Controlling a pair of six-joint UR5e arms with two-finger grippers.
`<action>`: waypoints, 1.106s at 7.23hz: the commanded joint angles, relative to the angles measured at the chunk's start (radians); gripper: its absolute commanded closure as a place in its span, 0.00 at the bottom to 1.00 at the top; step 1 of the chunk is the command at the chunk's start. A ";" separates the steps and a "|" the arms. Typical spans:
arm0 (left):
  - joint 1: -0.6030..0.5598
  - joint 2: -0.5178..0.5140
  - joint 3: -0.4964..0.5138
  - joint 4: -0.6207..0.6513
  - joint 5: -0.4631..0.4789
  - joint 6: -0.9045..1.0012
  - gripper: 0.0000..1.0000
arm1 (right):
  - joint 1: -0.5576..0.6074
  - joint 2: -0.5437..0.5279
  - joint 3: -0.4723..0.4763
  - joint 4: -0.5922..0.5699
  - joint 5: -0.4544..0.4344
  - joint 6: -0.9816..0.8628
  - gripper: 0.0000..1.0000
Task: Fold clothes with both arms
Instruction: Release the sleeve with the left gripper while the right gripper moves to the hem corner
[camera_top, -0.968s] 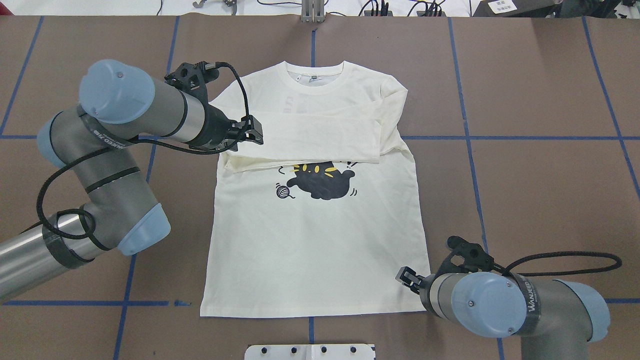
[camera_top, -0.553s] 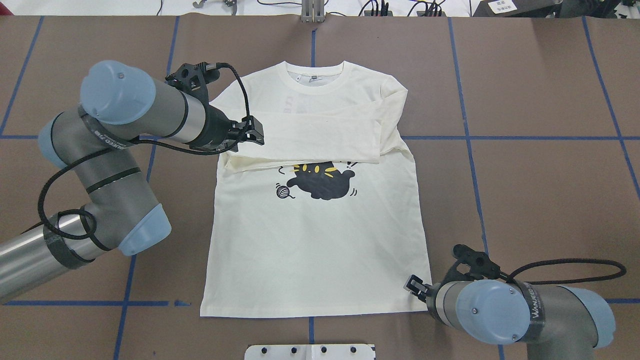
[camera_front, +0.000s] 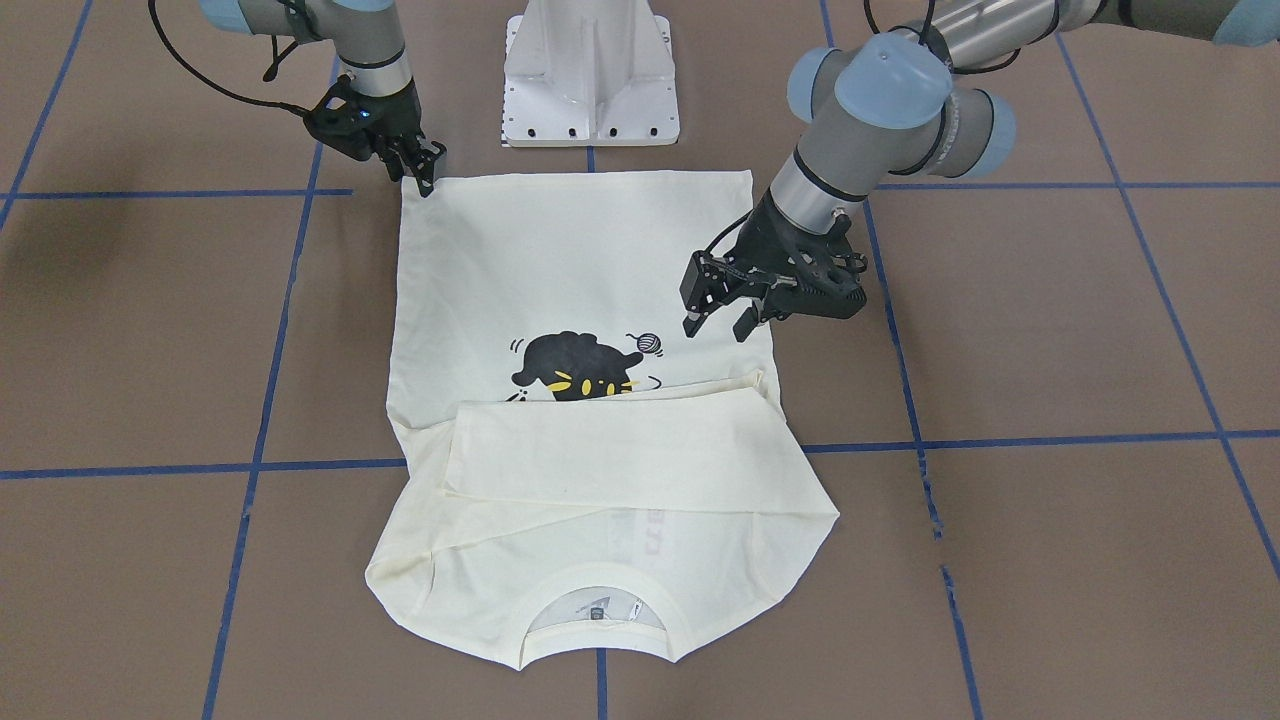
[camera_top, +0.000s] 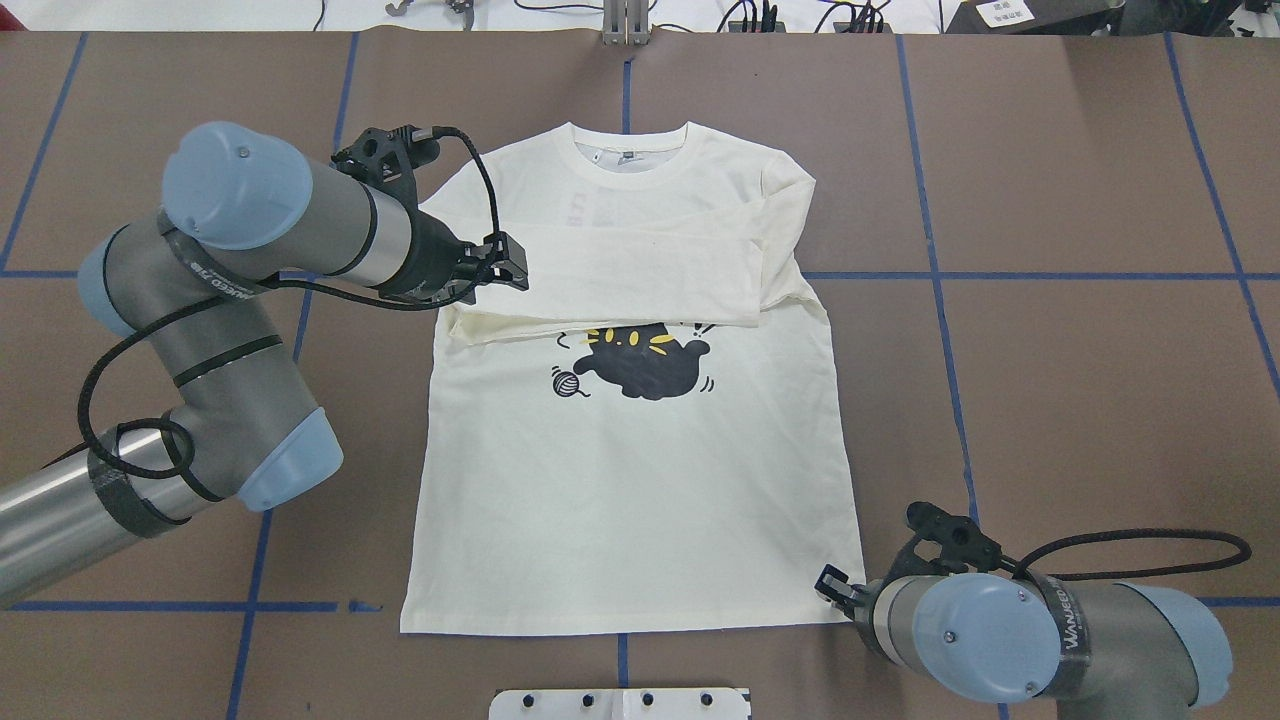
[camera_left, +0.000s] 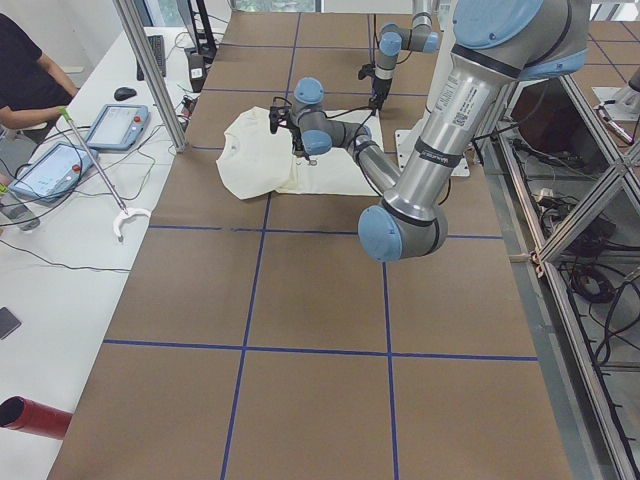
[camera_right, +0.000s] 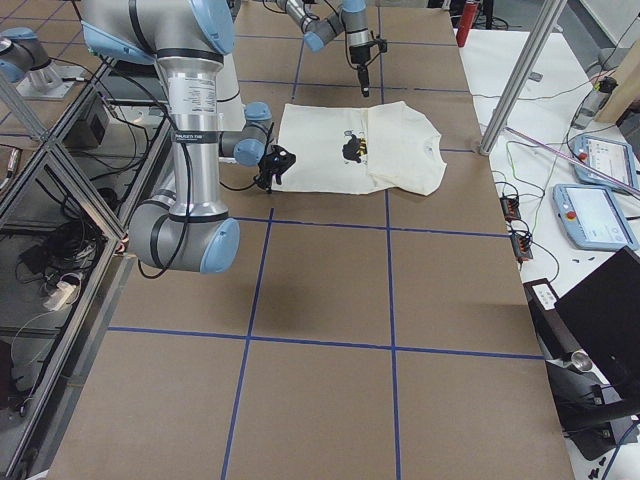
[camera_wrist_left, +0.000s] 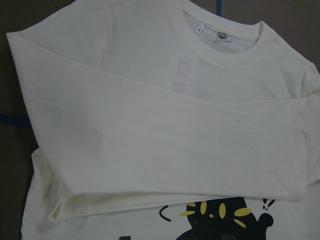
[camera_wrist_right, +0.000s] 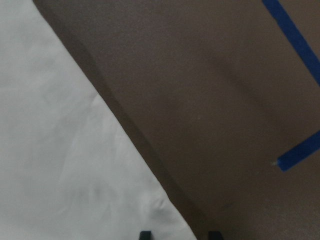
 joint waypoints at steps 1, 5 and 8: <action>0.000 -0.002 -0.001 0.000 0.000 0.000 0.32 | -0.011 -0.001 0.002 0.000 -0.001 0.000 1.00; 0.114 0.085 -0.144 0.116 0.046 -0.203 0.32 | -0.017 -0.041 0.088 -0.003 0.002 -0.003 1.00; 0.331 0.324 -0.377 0.201 0.196 -0.467 0.38 | -0.012 -0.047 0.085 -0.002 0.072 -0.006 1.00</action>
